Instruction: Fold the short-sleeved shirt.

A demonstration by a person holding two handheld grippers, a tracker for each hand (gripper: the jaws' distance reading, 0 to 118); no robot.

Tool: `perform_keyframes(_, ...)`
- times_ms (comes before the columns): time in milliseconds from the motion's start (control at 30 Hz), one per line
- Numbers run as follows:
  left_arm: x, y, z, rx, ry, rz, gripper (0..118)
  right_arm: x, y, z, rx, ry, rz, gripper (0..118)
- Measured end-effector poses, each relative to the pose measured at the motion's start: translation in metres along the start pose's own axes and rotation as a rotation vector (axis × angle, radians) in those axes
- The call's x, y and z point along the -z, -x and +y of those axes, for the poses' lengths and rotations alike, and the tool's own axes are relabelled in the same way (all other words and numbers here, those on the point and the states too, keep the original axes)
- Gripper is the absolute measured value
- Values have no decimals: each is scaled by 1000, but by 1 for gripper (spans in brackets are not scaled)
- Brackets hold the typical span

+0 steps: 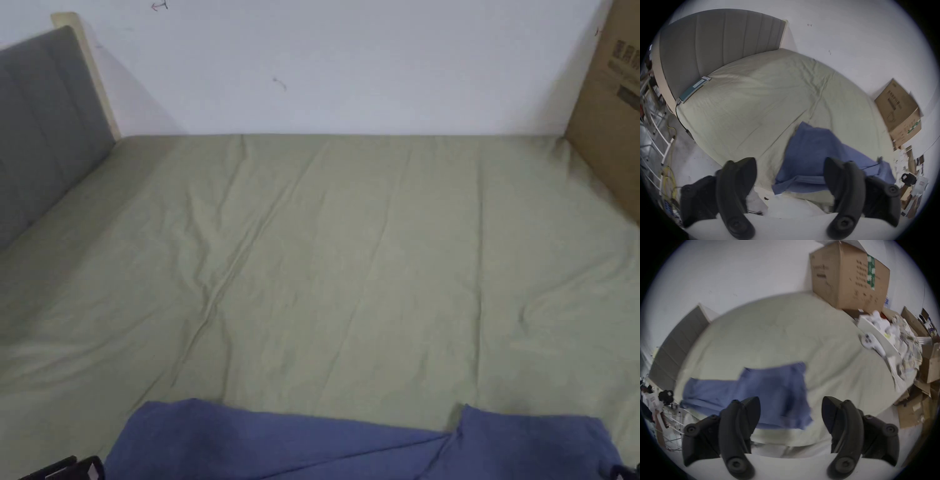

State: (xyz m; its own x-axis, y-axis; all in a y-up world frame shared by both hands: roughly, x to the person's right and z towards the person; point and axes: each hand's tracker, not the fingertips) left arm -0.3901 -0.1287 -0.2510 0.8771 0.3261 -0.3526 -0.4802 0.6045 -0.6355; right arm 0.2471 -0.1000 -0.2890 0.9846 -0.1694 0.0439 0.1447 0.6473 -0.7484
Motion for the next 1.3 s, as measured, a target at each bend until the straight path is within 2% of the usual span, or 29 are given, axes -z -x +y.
perform_keyframes(33, -6, 2, -2, -28, -24, -33, 25, -5, 12, 4, -9, -21, 47, 27)
perform_keyframes(67, -9, 6, -8, -58, -42, -67, 9, -6, 26, 6, -20, -48, 95, 13)
perform_keyframes(133, -10, 10, -15, -120, -33, -104, 7, -4, 54, 7, -13, -53, 132, 7)
perform_keyframes(200, -2, 20, -24, -165, -7, -125, 6, 5, 81, 5, -53, -9, 265, 6)
perform_keyframes(333, 7, 30, -31, -188, -11, -158, 7, 23, 130, 0, -156, 39, 321, 4)
perform_keyframes(367, 12, 35, -32, -219, 4, -195, 14, 28, 140, -1, -166, 52, 329, 4)
perform_keyframes(433, 26, 45, -32, -296, 42, -245, 78, 33, 151, -1, -185, 76, 357, 4)
perform_keyframes(467, 35, 52, -31, -329, 77, -266, 104, 35, 156, -2, -187, 80, 362, 4)
perform_keyframes(500, 42, 54, -31, -357, 83, -299, 115, 37, 158, -1, -195, 92, 368, 4)
perform_keyframes(567, 55, 58, -30, -419, 58, -352, 110, 41, 163, -2, -208, 106, 355, 4)
perform_keyframes(733, 112, 68, -29, -530, 154, -462, 111, 53, 163, -4, -205, 164, 332, 4)
perform_keyframes(767, 115, 68, -28, -534, 127, -495, 111, 55, 162, -5, -205, 170, 324, 4)
perform_keyframes(800, 124, 73, -26, -554, 117, -529, 107, 57, 162, -5, -208, 176, 315, 4)
perform_keyframes(833, 127, 76, -23, -588, 132, -542, 91, 58, 162, -6, -211, 183, 308, 4)
perform_keyframes(900, 131, 74, -22, -622, 117, -506, 10, 61, 161, -7, -213, 195, 301, 4)
perform_keyframes(967, 151, 70, -25, -555, 173, -359, 8, 66, 161, -8, -203, 211, 299, 4)
perform_keyframes(1033, 146, 62, -29, -609, 163, -483, 8, 68, 159, -8, -194, 225, 301, 4)
perform_keyframes(1067, 140, 62, -26, -608, 169, -450, 8, 68, 158, -9, -193, 226, 299, 4)
perform_keyframes(1167, 124, 56, -17, -477, 167, -348, 8, 67, 150, -9, -187, 225, 293, 4)
perform_keyframes(1300, 87, 24, 6, -344, 86, -341, 8, 62, 133, -6, -129, 205, 282, 4)
